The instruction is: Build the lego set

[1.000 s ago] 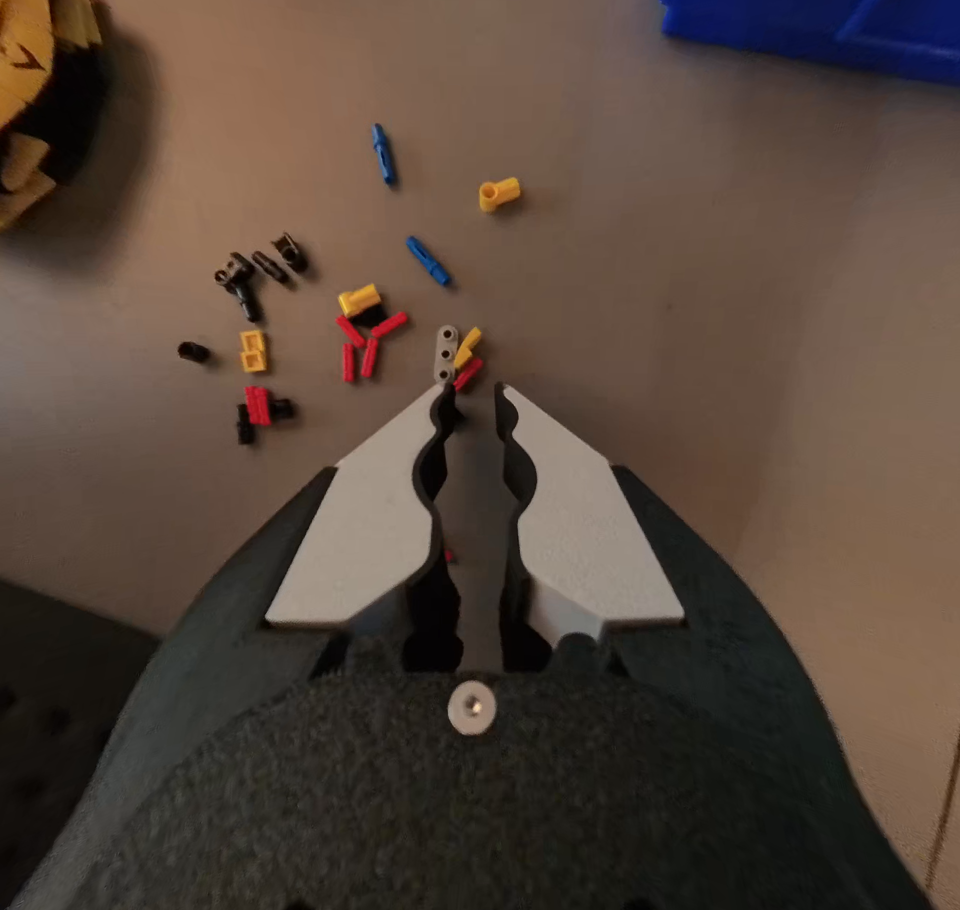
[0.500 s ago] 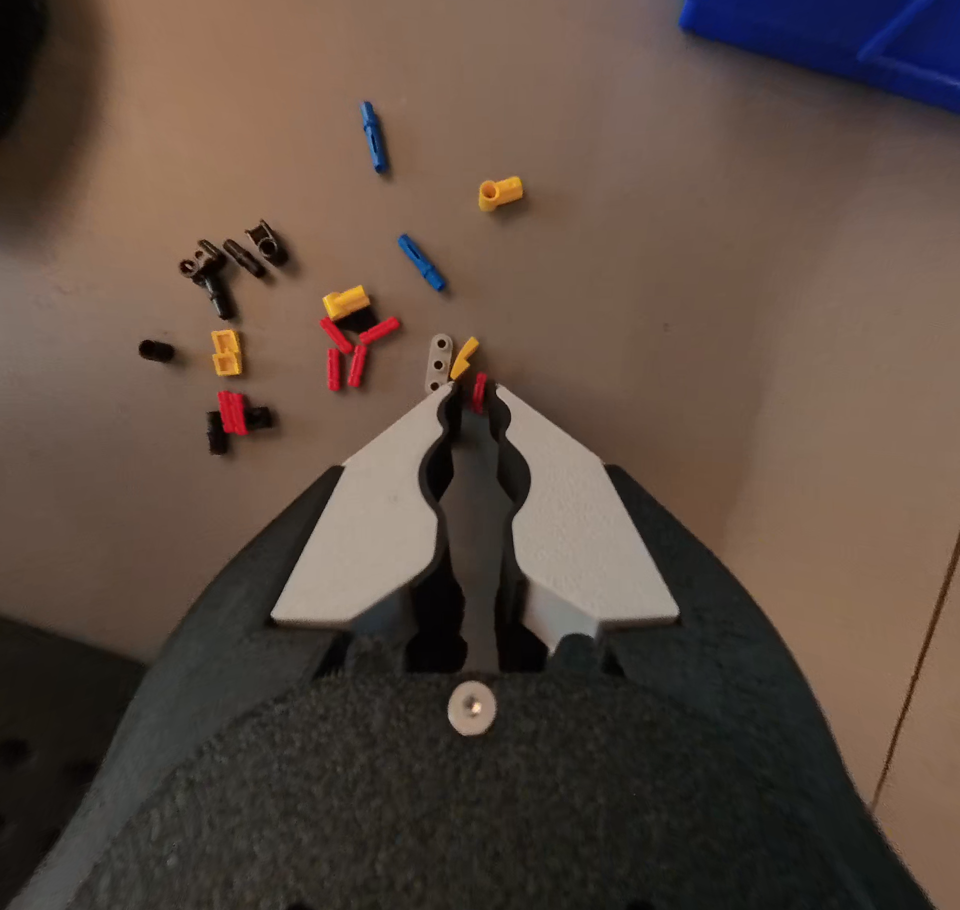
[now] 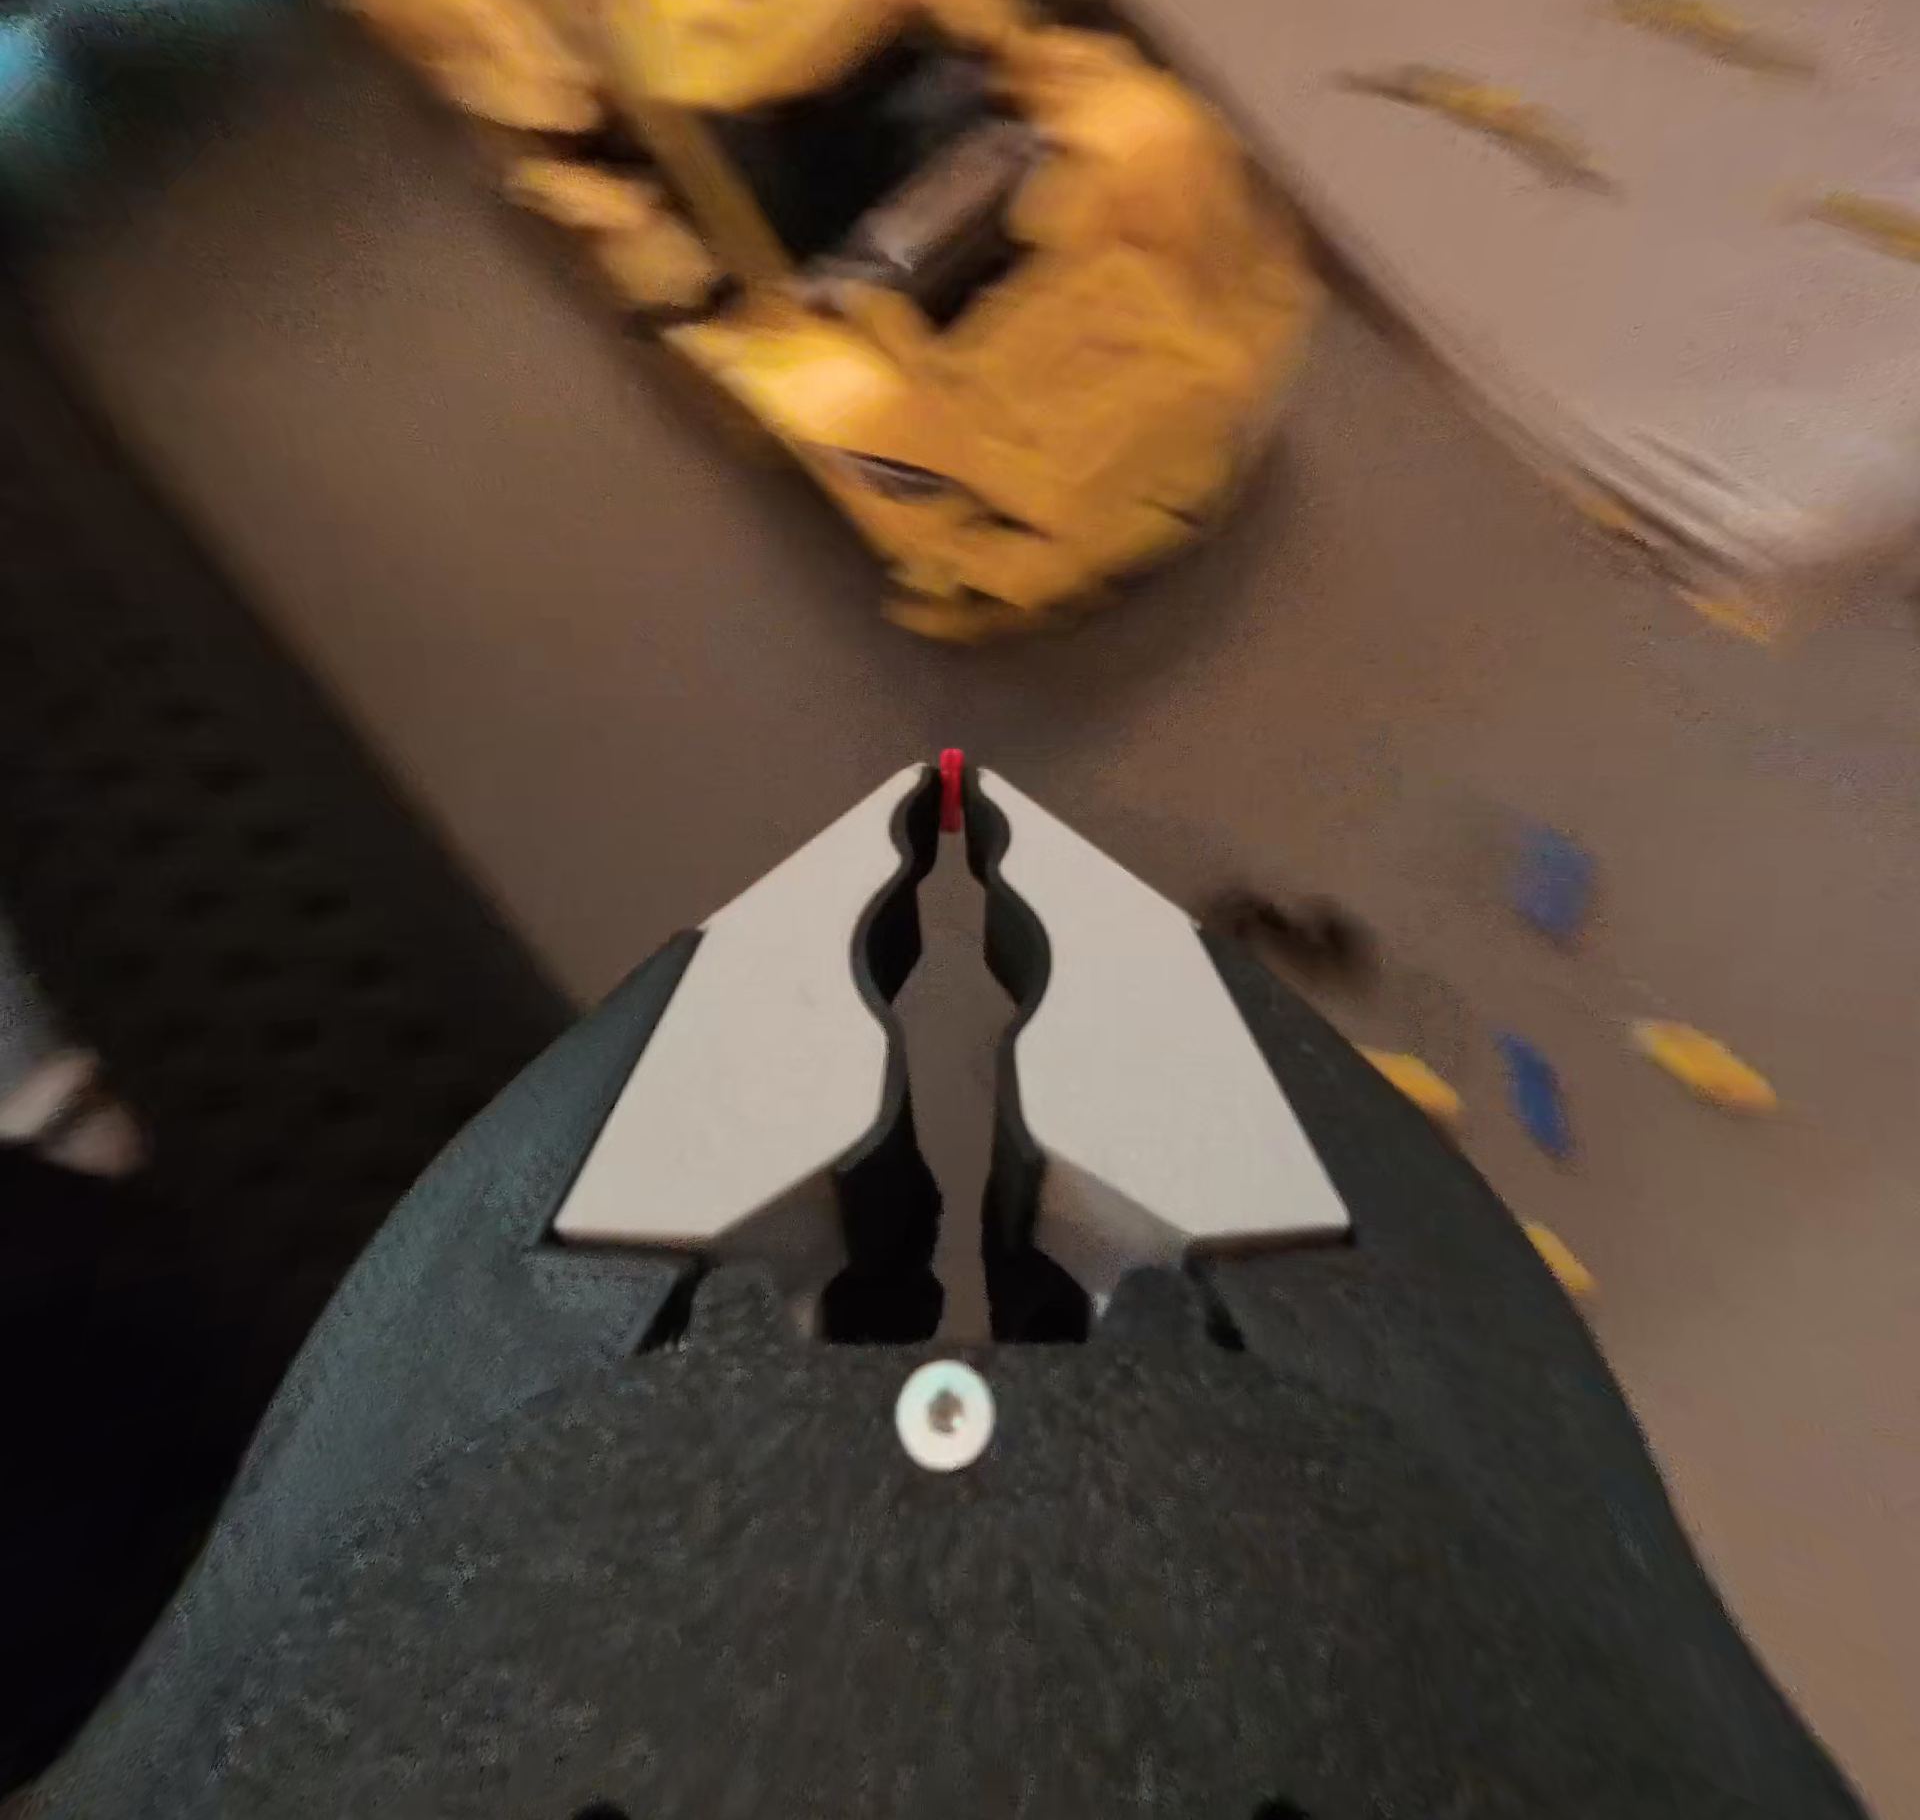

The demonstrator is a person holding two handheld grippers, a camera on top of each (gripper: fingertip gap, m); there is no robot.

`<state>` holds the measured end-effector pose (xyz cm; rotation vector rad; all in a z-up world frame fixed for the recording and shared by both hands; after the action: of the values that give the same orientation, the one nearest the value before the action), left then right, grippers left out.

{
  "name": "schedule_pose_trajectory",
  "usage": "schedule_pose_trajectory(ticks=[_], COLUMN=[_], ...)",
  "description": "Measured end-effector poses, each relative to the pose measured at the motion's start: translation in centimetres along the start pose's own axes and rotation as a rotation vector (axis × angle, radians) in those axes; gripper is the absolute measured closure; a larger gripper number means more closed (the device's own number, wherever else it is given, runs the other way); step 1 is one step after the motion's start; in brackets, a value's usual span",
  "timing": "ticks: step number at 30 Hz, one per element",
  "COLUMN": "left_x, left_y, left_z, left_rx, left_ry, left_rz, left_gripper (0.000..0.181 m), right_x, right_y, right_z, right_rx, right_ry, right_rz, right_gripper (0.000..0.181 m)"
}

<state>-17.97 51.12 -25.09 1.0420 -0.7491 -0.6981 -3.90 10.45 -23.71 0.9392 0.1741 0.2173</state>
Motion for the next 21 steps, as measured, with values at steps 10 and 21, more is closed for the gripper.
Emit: schedule_pose_trajectory(ticks=[10,21], left_x=[-0.3,0.0], left_y=[0.0,0.1], left_z=[0.0,0.1], left_rx=[0.0,-0.003], left_ry=[-0.004,-0.025], left_rz=[0.018,0.021], left_gripper=[0.151,0.151], right_x=[-9.5,-6.9], right_y=[-0.6,0.5], right_z=[-9.2,-6.8], right_rx=[-0.129,-0.039], right_ry=[0.193,0.158], right_rz=[0.213,0.086], right_gripper=[0.177,0.157])
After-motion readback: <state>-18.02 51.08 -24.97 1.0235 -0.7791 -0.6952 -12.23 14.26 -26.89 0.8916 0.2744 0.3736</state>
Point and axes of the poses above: each gripper's, where its closed fingertips meet, z back along the fingers, y out of its top, x = y × z across the jaws, the point moved 1 cm from there along z, back along the fingers, and after that the axes turned 15 degrees about x, right-handed, at the moved point
